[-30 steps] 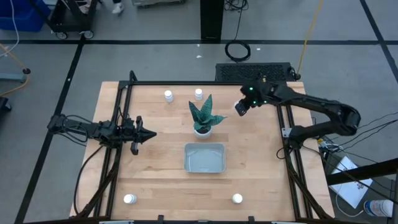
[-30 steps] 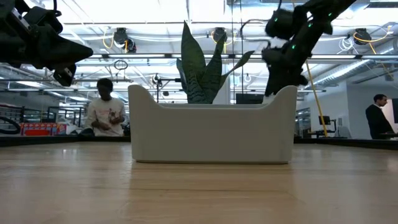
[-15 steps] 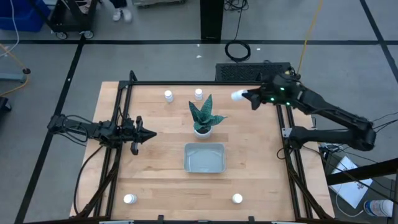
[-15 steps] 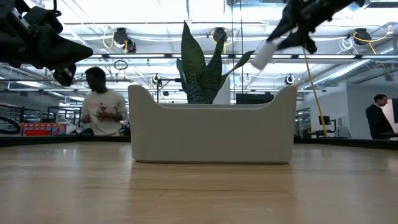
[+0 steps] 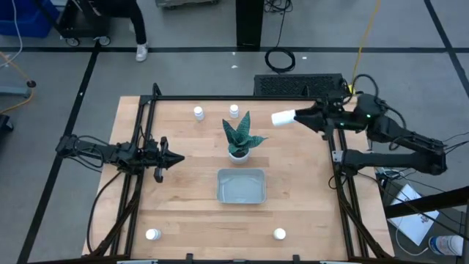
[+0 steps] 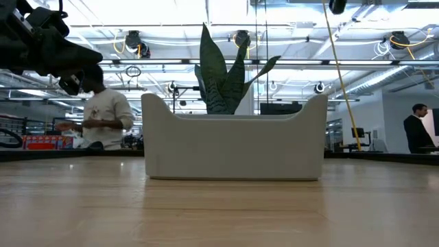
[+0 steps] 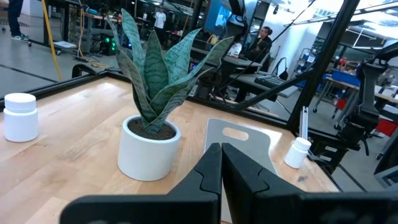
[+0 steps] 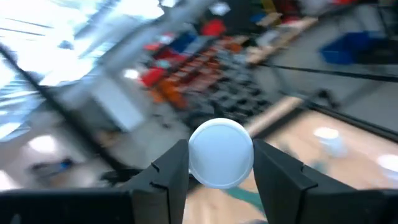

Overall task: Pick and place pill bottles into a basket
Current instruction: Put the white pill bottle into the gray bin

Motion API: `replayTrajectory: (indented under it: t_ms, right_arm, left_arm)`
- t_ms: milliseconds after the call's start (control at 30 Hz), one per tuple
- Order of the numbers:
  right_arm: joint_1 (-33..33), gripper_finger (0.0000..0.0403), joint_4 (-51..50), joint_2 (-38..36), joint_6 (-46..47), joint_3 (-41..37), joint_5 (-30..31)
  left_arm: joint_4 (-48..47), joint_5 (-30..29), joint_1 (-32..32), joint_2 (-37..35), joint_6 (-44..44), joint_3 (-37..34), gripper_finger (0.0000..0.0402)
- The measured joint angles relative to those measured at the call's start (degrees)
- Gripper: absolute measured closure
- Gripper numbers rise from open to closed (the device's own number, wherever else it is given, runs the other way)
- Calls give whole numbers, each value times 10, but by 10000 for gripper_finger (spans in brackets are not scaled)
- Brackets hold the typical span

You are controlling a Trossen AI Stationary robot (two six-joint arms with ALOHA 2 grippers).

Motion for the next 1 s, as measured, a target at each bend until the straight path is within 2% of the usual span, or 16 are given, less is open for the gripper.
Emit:
replayTrajectory:
  t_ms: [300,433,567,633,767,833,900,1000]
  right_arm:
    - [120,261,111,5,7,6,6]
    - [185,261,152,19,7,6,40]
    - [253,275,210,53,-7,7,103]
    - [284,290,227,82,-29,21,129]
    - [325,346,214,142,-92,68,172]
    - [326,372,176,150,-115,81,182]
    - [326,393,170,150,-124,83,220]
    - [323,400,168,149,-132,83,256]
  left_arm:
    - [0,0,0,0,0,0,389]
    - [0,0,0,0,0,0,389]
    - [0,0,0,0,0,0,389]
    - [0,0,0,0,0,0,389]
    - [0,0,0,0,0,0,389]
    - [0,0,0,0,0,0,389]
    - [0,0,0,0,0,0,389]
    - [0,0,0,0,0,0,389]
